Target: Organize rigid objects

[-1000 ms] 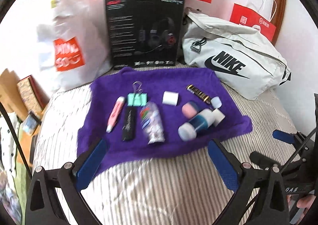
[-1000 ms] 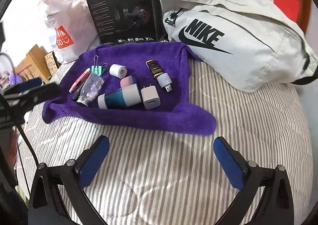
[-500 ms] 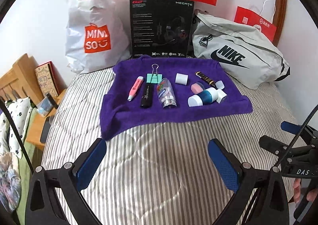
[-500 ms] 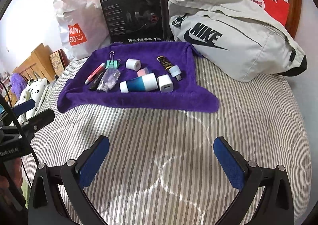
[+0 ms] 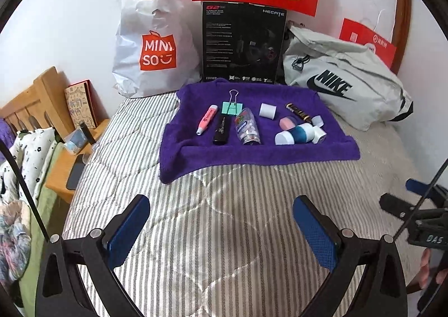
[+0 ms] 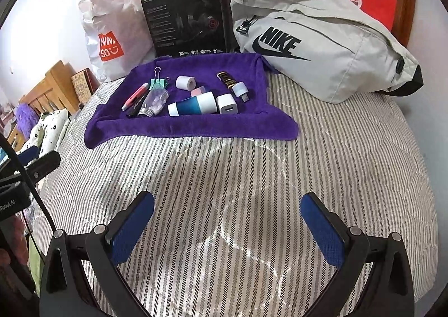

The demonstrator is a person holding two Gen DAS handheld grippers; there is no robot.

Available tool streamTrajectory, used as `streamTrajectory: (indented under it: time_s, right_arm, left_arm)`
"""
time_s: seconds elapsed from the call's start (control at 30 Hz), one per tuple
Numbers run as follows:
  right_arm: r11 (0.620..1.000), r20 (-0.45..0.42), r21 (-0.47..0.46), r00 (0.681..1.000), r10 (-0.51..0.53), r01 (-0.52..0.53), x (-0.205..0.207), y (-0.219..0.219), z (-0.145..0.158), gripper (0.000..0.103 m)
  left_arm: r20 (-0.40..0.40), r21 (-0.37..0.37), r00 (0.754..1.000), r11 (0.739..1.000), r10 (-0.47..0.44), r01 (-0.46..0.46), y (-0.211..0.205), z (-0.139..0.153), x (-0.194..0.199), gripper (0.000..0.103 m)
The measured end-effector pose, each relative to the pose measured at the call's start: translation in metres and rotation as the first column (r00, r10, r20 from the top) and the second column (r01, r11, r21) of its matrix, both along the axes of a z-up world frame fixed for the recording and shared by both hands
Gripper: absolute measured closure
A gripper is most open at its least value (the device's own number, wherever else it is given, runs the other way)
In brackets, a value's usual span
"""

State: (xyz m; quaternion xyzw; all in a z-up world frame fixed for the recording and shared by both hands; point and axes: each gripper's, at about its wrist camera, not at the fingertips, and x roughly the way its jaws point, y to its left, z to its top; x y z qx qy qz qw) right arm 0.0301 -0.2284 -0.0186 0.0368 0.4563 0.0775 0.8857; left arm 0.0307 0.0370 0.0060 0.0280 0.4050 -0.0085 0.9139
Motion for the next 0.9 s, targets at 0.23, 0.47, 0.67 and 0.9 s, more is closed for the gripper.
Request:
streamTrajectory:
  time_s: [0.23, 0.47, 0.67, 0.9]
  right_arm:
    - [1.0, 0.016, -0.001, 1.0, 0.006, -0.006, -0.003, 0.0, 0.004, 0.0]
    - [1.0, 0.026, -0.003, 1.0, 0.008, -0.008, -0.005, 0.001, 0.006, 0.0]
    - [1.0, 0.03, 0.0, 1.0, 0.004, -0.004, -0.004, 0.0, 0.007, 0.0]
    - [1.0, 0.025, -0.005, 1.0, 0.009, -0.009, -0.005, 0.0, 0.005, 0.0]
  left_arm:
    - [-0.01, 0.029, 1.0, 0.999, -0.013, 0.013, -0.01, -0.003, -0.002, 0.0]
    - [-0.011, 0.027, 1.0, 1.0, -0.011, 0.012, -0.01, -0.003, -0.002, 0.0]
    - [-0.019, 0.028, 1.0, 1.0, -0.006, 0.007, -0.008, -0.004, 0.0, 0.0]
    - [-0.023, 0.031, 1.0, 0.999, -0.008, 0.009, -0.008, -0.005, 0.0, 0.0]
